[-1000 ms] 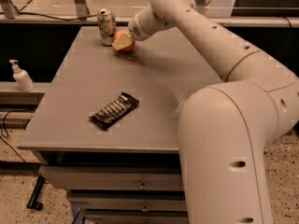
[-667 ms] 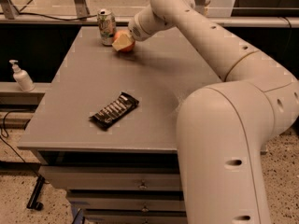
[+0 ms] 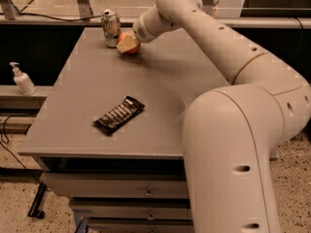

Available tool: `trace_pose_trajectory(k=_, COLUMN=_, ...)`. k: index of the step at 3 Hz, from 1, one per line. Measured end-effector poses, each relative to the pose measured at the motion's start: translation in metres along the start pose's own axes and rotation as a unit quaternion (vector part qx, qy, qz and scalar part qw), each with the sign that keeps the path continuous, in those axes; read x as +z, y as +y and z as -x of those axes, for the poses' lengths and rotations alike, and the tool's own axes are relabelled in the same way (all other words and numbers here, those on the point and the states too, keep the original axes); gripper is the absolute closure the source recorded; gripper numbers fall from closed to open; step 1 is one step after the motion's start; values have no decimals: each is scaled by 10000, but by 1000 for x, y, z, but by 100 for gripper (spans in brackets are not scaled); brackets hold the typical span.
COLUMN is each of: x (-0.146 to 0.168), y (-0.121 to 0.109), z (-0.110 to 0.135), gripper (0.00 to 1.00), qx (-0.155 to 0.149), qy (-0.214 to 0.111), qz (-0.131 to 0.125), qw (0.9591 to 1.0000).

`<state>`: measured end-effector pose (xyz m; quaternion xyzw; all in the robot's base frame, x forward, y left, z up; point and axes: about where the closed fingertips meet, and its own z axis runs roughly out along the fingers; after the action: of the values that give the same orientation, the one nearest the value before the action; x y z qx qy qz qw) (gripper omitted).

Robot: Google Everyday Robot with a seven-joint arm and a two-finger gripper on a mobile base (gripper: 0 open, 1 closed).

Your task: Move apple near 7up can

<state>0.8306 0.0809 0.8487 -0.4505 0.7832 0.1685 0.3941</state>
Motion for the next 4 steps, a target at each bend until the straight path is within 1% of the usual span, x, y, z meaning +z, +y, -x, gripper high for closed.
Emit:
trace_pose_trajectory(k=1, x=0, y=0, z=0, gripper=13, qx=0, qy=0, qz=1, qw=10000)
trace_pose_trajectory(k=2, x=2, y=0, z=3, gripper=0, qx=31, qy=-6, qz=80, qw=10000)
trace_pose_trajectory(k=3, x=1, y=-3, z=4, gripper=0, qx=90, qy=-49, qz=96, qw=9999)
trace_pose_trajectory(k=4, x=-13, y=-8, z=9, gripper=0, qx=187, qy=-252, qz=61, qw=9995)
